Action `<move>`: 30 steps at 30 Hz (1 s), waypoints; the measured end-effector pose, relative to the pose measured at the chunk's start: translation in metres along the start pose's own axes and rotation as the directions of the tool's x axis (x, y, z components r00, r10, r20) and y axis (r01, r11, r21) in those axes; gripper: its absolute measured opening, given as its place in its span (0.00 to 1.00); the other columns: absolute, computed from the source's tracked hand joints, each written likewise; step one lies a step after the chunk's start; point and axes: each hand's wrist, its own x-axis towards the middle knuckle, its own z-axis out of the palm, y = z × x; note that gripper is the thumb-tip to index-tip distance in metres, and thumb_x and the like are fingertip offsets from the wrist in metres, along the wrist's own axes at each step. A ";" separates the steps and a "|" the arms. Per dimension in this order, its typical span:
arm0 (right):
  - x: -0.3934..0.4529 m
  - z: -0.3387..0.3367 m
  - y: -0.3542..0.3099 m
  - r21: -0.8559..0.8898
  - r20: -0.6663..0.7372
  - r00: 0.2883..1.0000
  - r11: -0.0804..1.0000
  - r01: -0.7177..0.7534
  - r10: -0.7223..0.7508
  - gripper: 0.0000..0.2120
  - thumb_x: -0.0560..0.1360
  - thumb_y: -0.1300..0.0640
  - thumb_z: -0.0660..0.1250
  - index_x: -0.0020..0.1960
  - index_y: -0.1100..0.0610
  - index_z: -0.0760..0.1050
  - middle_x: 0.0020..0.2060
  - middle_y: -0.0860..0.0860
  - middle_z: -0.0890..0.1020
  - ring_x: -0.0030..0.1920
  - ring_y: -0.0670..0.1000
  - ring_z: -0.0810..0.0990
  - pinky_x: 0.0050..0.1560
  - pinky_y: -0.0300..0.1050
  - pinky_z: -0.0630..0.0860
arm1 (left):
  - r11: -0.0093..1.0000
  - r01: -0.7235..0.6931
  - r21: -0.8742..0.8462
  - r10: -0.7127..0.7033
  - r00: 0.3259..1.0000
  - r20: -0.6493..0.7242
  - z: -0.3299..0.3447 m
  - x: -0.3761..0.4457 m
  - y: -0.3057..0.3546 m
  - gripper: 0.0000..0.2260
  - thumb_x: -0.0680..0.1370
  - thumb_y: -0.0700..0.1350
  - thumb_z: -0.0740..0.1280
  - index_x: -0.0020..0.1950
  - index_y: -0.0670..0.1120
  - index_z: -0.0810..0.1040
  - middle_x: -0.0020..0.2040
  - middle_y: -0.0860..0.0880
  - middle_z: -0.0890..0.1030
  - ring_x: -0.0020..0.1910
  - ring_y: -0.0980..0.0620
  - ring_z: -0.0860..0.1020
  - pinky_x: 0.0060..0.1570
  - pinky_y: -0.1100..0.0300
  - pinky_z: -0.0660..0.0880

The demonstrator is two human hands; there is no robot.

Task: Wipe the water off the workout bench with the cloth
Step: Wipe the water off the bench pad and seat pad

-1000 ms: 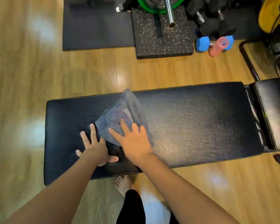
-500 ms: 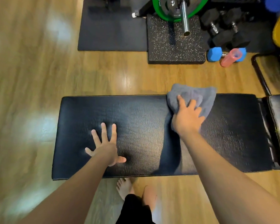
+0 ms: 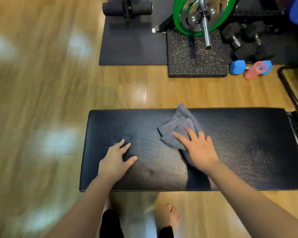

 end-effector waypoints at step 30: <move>0.027 -0.011 -0.178 0.222 0.098 0.598 0.569 -0.792 0.795 0.35 0.73 0.50 0.67 0.76 0.41 0.58 0.71 0.59 0.62 0.59 0.63 0.68 0.55 0.60 0.68 | 0.956 0.293 -0.014 -0.287 0.942 0.174 -0.077 0.078 -0.105 0.14 0.78 0.39 0.60 0.63 0.38 0.70 0.60 0.38 0.78 0.59 0.38 0.78 0.50 0.52 0.74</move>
